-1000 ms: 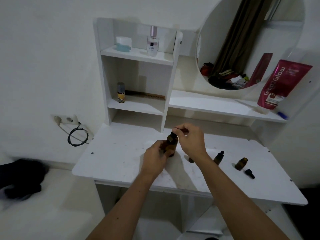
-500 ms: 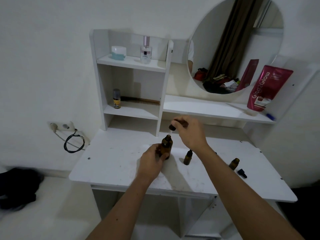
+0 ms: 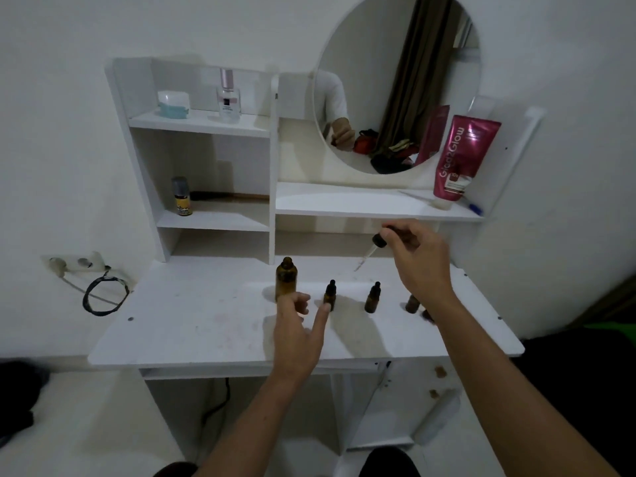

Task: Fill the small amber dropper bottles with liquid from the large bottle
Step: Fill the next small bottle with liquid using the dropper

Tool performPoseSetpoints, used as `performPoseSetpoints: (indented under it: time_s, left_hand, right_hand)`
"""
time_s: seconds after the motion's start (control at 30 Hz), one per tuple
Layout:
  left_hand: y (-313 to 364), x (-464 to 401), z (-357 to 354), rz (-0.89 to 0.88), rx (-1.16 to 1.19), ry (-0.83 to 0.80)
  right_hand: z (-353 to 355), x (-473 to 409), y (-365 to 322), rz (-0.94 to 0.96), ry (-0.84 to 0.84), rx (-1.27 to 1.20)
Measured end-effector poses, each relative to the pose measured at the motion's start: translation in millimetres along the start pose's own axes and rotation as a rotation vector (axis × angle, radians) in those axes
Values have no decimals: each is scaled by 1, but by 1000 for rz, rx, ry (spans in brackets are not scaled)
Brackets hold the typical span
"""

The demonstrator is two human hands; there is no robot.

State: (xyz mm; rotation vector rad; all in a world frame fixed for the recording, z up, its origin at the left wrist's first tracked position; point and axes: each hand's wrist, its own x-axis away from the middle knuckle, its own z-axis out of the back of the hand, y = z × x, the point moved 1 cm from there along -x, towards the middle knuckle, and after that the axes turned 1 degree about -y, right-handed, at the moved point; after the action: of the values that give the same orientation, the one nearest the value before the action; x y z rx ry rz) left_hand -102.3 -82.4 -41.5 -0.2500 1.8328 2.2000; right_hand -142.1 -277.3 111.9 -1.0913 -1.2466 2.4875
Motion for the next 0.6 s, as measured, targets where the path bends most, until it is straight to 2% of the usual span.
performPoseSetpoints:
  time_s: [0.2, 0.37, 0.47, 0.6]
  left_hand:
    - [28, 15, -72, -185, -9, -306]
    - [36, 12, -125, -210, -96, -476]
    - [37, 6, -148, -179, -163, -520]
    - [34, -2, -167, -84, -192, -503]
  right_hand:
    - [66, 10, 51, -96, 111, 99]
    - [88, 16, 78, -127, 139, 119]
    - [91, 18, 88, -135, 144, 103]
    - [90, 15, 97, -139, 140, 73]
